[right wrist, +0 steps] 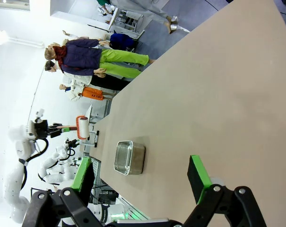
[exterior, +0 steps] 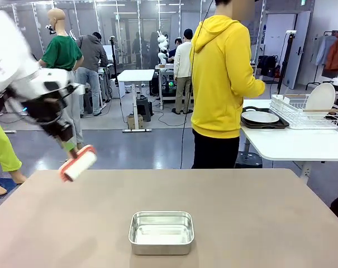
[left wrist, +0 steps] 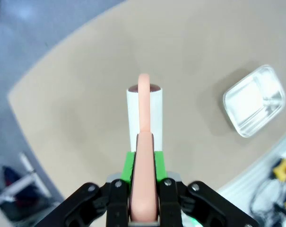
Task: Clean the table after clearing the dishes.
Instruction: Place the Lint Roller back on top of the Airtight Container.
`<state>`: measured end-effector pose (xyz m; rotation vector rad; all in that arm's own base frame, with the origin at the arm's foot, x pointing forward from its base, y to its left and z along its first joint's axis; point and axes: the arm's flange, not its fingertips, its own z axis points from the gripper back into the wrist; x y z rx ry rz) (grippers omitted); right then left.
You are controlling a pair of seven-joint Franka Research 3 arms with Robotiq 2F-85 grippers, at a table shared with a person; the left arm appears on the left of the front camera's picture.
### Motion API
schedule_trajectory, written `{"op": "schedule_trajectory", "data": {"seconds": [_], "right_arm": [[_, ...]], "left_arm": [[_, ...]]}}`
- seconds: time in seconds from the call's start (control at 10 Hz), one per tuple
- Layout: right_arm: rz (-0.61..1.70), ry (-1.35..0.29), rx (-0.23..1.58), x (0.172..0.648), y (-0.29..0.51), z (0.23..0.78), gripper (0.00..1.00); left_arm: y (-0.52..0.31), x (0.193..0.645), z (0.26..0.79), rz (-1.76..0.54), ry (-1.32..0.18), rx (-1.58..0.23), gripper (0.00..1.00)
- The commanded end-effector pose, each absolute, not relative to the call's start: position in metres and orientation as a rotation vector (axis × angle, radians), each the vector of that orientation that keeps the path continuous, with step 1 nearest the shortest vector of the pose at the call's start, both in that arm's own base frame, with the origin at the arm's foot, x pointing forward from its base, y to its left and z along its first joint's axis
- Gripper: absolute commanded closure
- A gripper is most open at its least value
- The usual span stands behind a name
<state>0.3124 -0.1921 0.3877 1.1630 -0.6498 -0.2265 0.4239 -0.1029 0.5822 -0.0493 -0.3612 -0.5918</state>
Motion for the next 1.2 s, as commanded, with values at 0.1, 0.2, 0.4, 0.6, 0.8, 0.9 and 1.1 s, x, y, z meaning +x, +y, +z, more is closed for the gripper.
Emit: {"op": "schedule_trajectory", "data": {"seconds": [0.1, 0.2, 0.4, 0.6, 0.8, 0.9, 1.1], "right_arm": [[-0.239, -0.641, 1.173, 0.311, -0.191, 0.392, 0.00], [-0.239, -0.641, 1.173, 0.311, -0.191, 0.392, 0.00], [-0.239, -0.641, 1.173, 0.311, -0.191, 0.392, 0.00], [-0.239, -0.641, 1.173, 0.311, -0.191, 0.392, 0.00], [-0.239, -0.641, 1.173, 0.311, -0.191, 0.392, 0.00], [-0.239, -0.641, 1.173, 0.311, -0.191, 0.392, 0.00], [-0.239, -0.641, 1.173, 0.311, -0.191, 0.392, 0.00]], "left_arm": [[-0.193, 0.424, 0.610, -1.008, -0.302, 0.111, 0.79], [-0.231, 0.421, 0.608, -1.140, -0.275, 0.112, 0.79], [-0.304, 0.411, 0.587, -1.364, -0.171, 0.116, 0.79], [-0.366, 0.388, 0.552, -1.524, -0.086, 0.045, 0.79], [-0.399, 0.376, 0.522, -1.530, 0.004, -0.026, 0.79], [-0.404, 0.372, 0.511, -1.534, 0.023, -0.010, 0.79], [-0.400, 0.383, 0.498, -1.502, 0.014, -0.017, 0.79]]}}
